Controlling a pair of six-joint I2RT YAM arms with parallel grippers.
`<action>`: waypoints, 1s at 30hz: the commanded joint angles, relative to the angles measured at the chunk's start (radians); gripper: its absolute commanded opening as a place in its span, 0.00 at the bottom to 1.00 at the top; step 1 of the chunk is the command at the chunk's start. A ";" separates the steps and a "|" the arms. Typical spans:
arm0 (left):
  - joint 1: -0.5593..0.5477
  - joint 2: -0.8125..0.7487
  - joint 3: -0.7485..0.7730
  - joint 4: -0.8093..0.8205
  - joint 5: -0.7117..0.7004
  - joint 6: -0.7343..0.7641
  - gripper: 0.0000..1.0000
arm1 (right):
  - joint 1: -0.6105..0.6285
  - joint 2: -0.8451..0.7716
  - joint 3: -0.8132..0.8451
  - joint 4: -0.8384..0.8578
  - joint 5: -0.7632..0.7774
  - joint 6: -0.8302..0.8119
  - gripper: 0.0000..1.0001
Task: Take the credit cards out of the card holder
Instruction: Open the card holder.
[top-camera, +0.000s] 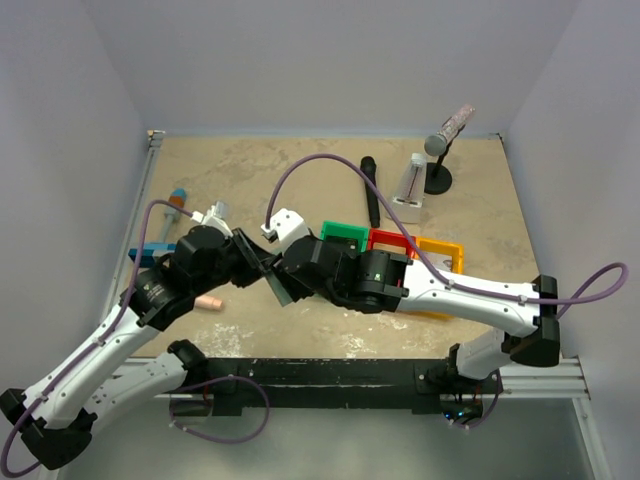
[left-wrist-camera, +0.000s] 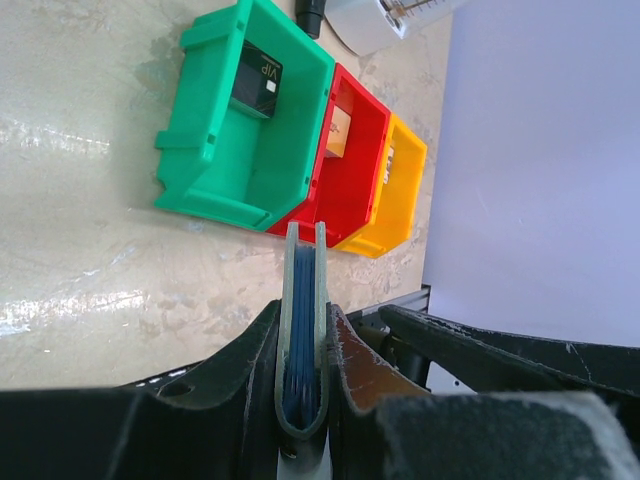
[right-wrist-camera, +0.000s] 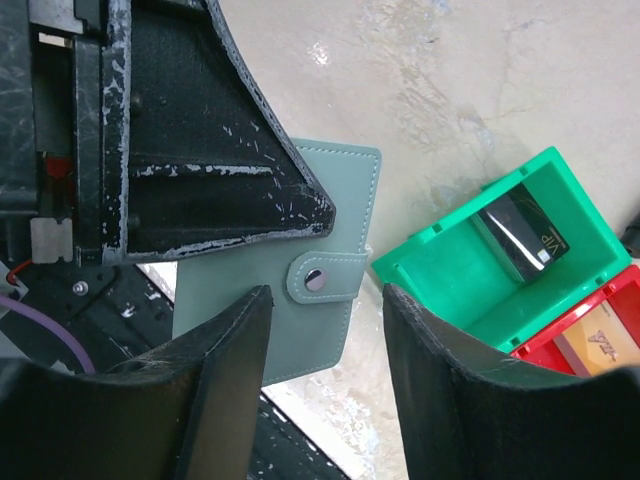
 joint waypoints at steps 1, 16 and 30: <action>-0.004 -0.027 0.003 0.101 0.061 -0.042 0.00 | 0.007 0.038 0.061 -0.038 0.053 0.022 0.51; -0.006 -0.070 -0.037 0.174 0.101 -0.051 0.00 | 0.007 0.112 0.116 -0.171 0.126 0.065 0.37; -0.004 -0.099 -0.043 0.180 0.104 -0.047 0.00 | 0.007 0.130 0.110 -0.213 0.111 0.088 0.12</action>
